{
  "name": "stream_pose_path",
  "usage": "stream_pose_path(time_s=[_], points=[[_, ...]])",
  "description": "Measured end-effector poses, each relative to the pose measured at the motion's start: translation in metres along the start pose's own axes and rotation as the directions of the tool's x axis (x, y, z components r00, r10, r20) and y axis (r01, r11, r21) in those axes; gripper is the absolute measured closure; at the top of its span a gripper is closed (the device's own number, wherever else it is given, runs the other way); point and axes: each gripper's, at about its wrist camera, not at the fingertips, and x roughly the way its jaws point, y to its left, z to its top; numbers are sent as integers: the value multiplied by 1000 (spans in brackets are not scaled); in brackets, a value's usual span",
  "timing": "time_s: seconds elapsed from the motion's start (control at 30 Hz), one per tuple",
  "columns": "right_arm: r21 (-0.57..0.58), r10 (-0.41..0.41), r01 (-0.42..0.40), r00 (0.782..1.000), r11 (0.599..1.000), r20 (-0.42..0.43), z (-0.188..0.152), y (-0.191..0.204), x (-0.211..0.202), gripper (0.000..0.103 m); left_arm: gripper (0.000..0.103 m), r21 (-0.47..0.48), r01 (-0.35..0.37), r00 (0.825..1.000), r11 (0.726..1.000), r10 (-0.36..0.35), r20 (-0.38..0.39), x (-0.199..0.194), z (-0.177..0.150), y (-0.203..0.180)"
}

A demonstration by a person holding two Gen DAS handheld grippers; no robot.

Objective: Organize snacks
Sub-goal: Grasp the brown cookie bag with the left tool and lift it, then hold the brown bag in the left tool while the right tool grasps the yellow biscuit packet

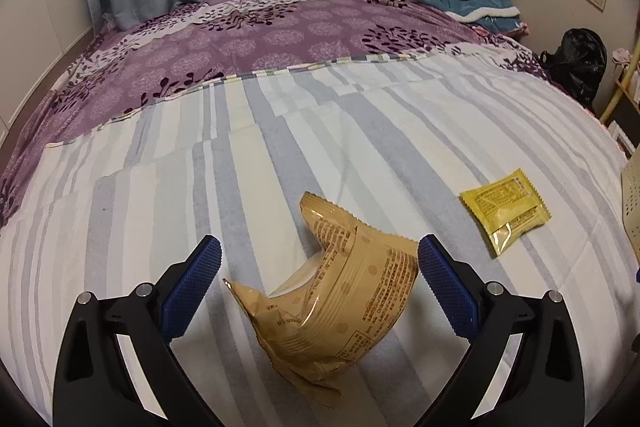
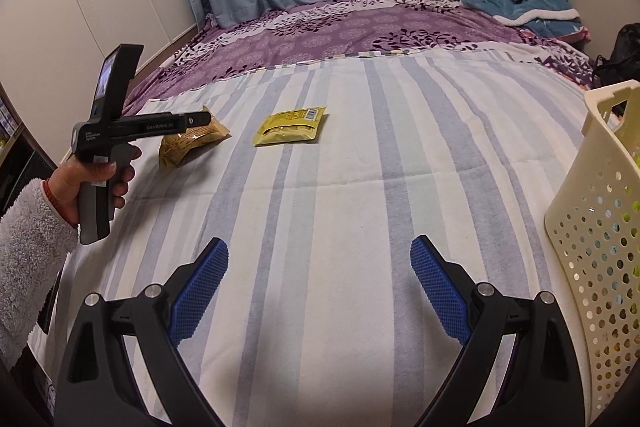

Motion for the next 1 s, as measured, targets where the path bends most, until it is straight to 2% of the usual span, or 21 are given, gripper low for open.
stream_pose_path(time_s=[0.13, 0.5, 0.57, 0.67, 0.83, 1.0], points=[[3, -3, 3, 1000, 1000, -12, 0, 0, 6, 11, 3, 4, 47, 999, 999, -47, -23, 8, -10, 0], [-36, -3, 3, 1000, 999, -11, 17, 8, 24, 11, 5, 4, 38, 998, 999, -37, -41, 17, -18, -1], [-52, -9, 8, 1000, 999, -7, 24, 10, 31, 11, 17, 4, 39, 999, 999, -38, -34, 15, -17, -2], [-81, -9, 8, 1000, 997, -2, 36, 13, 44, 11, 25, -2, 32, 999, 999, -33, -27, 12, -17, -2], [-90, 28, -27, 1000, 996, 8, 62, 12, 70, 11, 33, -9, 16, 1000, 1000, -16, -8, 6, -22, -2], [-76, 95, -96, 995, 993, -17, 95, 15, 108, 11, 33, -27, 17, 1000, 1000, -16, 19, -9, -25, 1]])
